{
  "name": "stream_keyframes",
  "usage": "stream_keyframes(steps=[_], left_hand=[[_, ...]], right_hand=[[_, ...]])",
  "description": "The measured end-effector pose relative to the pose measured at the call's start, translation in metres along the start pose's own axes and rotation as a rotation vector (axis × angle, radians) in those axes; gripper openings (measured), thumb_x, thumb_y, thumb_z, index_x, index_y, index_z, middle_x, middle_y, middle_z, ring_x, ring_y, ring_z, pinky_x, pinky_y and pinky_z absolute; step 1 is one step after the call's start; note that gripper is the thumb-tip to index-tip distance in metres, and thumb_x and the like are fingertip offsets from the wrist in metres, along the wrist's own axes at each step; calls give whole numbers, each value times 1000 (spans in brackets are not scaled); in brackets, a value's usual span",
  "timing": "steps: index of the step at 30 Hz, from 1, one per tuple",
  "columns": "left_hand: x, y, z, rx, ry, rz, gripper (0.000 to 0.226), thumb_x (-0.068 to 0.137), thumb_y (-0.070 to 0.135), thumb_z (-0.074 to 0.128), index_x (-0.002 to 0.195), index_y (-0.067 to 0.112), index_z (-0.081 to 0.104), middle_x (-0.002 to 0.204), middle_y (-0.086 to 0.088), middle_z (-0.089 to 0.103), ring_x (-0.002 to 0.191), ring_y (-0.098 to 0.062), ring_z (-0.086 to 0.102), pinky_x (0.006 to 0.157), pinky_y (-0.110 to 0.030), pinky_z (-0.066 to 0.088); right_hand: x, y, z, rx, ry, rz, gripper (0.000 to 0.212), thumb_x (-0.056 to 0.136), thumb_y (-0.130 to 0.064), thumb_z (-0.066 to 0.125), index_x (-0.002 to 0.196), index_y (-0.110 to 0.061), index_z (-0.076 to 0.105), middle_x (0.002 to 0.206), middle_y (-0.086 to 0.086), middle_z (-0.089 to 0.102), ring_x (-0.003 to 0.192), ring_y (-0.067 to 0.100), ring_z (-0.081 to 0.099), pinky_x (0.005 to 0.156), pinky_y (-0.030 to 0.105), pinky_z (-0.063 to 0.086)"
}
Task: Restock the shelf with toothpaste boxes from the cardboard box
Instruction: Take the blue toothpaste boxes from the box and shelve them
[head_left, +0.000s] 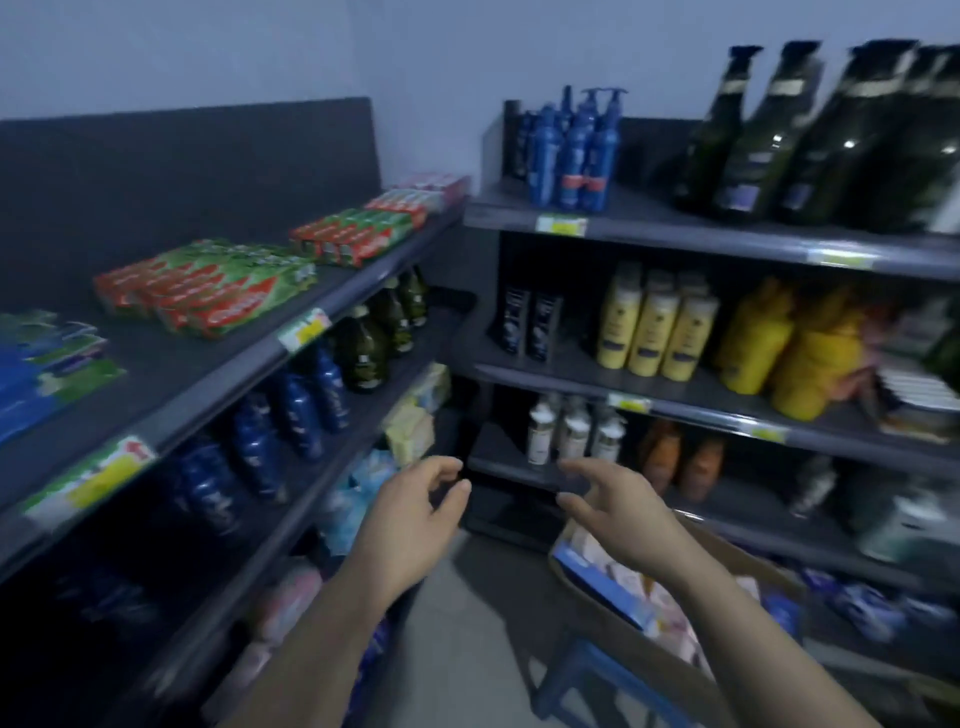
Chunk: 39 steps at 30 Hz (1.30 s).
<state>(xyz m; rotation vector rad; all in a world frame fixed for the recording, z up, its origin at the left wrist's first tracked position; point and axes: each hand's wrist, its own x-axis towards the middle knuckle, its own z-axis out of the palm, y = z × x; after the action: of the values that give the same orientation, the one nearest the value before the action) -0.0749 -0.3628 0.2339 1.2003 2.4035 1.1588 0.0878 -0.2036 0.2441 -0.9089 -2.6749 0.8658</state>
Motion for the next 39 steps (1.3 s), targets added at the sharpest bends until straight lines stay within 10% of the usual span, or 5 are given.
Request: stream_keyframes(steps=[9,22,39], left_hand=[[27,24,180,-18,-319,-69,29,93,23,58,119,12,63,114,1,66,105,-10,61,95,-26,47],[95,-88,298,141,-554,-259,14,87,17,62,99,13,69,98,-3,71,95,-22,66,84,-29,49],[189,-166,428,744,-804,290,44,84,30,60,128,27,53,135,-2,35,122,-25,33,101,-33,31]], right_hand=[[-43,187,-18,40,-5,348,36,91,-22,61,126,-19,62,114,-3,67,87,9,63,77,23,42],[-2,312,81,170,-175,665,39,92,-14,57,130,-15,58,134,1,59,119,20,56,94,20,39],[55,372,179,385,-132,993,40,96,-5,47,133,-19,55,139,5,53,125,23,51,90,32,52]])
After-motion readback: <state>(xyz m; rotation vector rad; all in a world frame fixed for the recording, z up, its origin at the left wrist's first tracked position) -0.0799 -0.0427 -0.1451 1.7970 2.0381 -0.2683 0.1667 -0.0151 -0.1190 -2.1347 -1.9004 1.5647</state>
